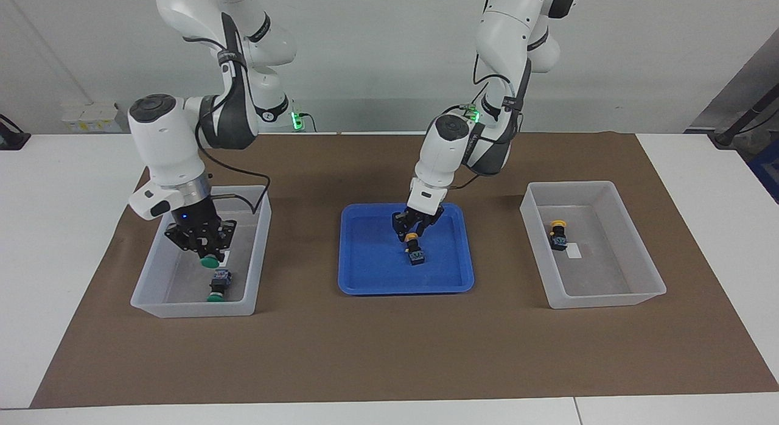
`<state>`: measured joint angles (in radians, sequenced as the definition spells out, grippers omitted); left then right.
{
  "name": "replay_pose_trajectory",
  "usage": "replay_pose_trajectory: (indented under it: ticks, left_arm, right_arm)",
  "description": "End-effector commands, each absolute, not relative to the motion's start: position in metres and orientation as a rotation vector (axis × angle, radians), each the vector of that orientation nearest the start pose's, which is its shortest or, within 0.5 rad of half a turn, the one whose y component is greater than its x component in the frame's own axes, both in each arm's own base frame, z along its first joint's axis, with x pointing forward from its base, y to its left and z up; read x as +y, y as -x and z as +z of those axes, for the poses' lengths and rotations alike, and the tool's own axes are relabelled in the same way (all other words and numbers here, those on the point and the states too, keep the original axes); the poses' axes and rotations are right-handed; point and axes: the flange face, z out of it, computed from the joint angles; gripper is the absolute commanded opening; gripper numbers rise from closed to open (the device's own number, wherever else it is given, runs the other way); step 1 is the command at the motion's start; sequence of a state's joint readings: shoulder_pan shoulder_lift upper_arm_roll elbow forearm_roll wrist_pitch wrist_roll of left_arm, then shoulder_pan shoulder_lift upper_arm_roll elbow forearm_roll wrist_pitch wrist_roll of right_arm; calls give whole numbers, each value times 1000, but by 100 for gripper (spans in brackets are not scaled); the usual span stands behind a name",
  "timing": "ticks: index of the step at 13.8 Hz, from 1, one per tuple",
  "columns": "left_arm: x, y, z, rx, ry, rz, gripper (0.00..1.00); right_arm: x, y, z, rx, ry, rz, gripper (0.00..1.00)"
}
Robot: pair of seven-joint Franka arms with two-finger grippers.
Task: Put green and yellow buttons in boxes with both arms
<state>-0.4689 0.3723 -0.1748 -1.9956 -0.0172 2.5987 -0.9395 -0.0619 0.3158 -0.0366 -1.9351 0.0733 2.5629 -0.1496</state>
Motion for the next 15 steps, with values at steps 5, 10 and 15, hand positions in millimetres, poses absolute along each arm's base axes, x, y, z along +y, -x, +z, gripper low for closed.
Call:
replay_pose_trajectory:
  ticks: [5,10,15]
  left_arm:
    - [-363,-519,298,-534,3275,-243,1]
    - [-338,-566,334,-576,3195,-223,0]
    - [-257,-593,396,-516,3156,-244,0]
  right_arm:
    - [-66,-646,341,-3,3084,-510,88]
    - [-58,-639,372,21,3075,-456,100]
    - [-20,-625,444,174,3058,-314,100]
